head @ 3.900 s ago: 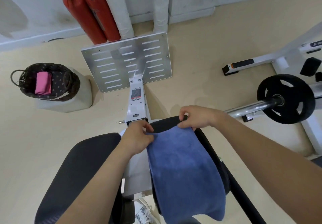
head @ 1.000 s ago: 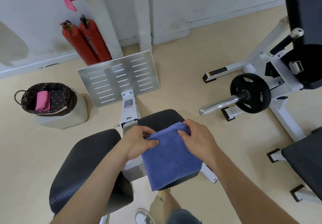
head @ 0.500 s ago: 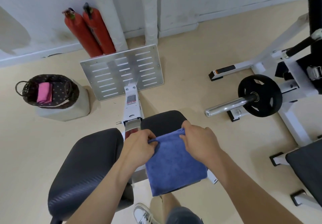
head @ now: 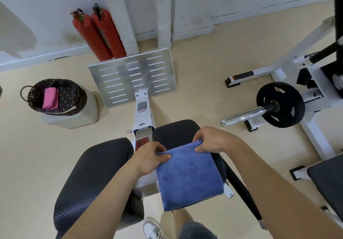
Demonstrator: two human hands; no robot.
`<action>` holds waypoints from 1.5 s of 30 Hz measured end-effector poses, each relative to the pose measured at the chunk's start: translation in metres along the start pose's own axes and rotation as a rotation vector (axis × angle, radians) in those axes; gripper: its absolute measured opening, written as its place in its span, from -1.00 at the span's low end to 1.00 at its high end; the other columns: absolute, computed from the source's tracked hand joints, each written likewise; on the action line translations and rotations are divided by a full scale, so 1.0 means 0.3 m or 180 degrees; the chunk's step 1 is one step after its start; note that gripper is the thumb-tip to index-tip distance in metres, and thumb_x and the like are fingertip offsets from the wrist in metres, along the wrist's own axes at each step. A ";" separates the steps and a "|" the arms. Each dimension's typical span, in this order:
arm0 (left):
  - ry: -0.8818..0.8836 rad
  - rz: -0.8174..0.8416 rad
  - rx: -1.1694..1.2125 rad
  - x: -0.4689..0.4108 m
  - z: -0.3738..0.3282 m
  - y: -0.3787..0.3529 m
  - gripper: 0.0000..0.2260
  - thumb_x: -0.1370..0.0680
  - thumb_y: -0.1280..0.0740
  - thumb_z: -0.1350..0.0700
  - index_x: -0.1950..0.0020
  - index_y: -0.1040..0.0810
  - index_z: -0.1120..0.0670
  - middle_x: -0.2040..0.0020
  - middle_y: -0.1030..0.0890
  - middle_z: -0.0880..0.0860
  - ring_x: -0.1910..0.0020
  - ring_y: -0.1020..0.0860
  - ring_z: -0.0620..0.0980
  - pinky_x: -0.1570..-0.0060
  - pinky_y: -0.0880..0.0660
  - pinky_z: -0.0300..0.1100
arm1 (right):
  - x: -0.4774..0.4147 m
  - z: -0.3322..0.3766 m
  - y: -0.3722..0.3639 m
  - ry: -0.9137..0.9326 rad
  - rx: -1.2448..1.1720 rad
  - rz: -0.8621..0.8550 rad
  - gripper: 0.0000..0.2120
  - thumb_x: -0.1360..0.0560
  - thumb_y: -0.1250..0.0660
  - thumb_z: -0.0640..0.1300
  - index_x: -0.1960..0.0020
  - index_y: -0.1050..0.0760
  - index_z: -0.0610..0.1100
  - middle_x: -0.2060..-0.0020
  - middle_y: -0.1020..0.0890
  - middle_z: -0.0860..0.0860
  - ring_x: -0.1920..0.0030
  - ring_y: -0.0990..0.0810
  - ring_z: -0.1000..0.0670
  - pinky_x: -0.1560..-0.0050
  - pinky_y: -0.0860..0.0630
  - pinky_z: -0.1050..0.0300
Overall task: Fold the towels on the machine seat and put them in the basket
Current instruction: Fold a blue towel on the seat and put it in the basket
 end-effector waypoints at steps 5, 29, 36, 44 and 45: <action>-0.0342 0.0315 -0.0271 -0.004 -0.003 0.020 -0.72 -0.50 -0.35 -0.12 -0.14 -0.51 -0.03 -0.05 -0.53 -0.06 -0.03 -0.51 -0.09 -0.07 -0.49 -0.19 | -0.020 0.016 0.033 0.0132 -0.0038 0.0381 -0.77 -0.41 -0.37 -0.25 -0.05 -0.64 -0.14 0.17 -0.63 0.06 0.05 -0.60 -0.01 0.10 -0.49 0.18; -0.2015 -0.1661 -0.2890 0.125 -0.097 -0.191 -0.59 -0.34 -0.45 0.06 -0.17 -0.61 0.10 -0.01 -0.61 0.06 0.06 -0.58 0.10 0.11 -0.53 -0.04 | 0.287 -0.115 -0.223 0.0707 0.1301 -0.1776 -0.55 -0.17 -0.37 -0.19 -0.03 -0.45 0.08 0.12 -0.53 0.15 0.05 -0.55 0.03 0.16 -0.44 0.11; -0.1811 -0.1181 -0.2728 0.133 -0.069 -0.224 -0.46 -0.27 -0.52 0.19 -0.25 -0.57 0.13 -0.21 -0.58 0.22 -0.13 -0.58 0.26 -0.02 -0.57 0.13 | 0.215 0.009 -0.122 0.1094 0.0304 -0.1903 -0.60 -0.57 -0.12 -0.09 -0.39 -0.38 -0.04 -0.40 -0.39 0.06 -0.38 -0.36 0.05 -0.30 -0.33 0.19; -0.2050 -0.1373 -0.3068 0.183 -0.067 -0.262 -0.57 -0.46 -0.08 0.14 -0.20 -0.62 0.08 -0.15 -0.64 0.16 -0.08 -0.62 0.22 -0.03 -0.58 0.10 | 0.119 -0.115 -0.224 0.0843 0.1385 -0.1471 -0.30 -0.57 0.38 0.24 -0.52 -0.18 -0.02 -0.51 -0.23 0.02 -0.51 -0.18 0.01 -0.42 -0.24 -0.09; -0.2115 -0.1456 -0.3084 0.185 -0.068 -0.261 -0.61 -0.46 -0.15 0.13 -0.21 -0.61 0.09 -0.16 -0.63 0.16 -0.09 -0.62 0.22 -0.03 -0.58 0.10 | 0.125 -0.121 -0.220 0.0755 0.1461 -0.1493 -0.31 -0.58 0.37 0.22 -0.50 -0.23 -0.05 -0.49 -0.28 0.01 -0.49 -0.24 0.00 -0.38 -0.30 -0.12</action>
Point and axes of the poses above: each hand's wrist, its own x-axis away from the middle knuckle, its own y-axis out of the back of the hand, z = x × y, the point moved 2 cm from there along -x, towards the middle knuckle
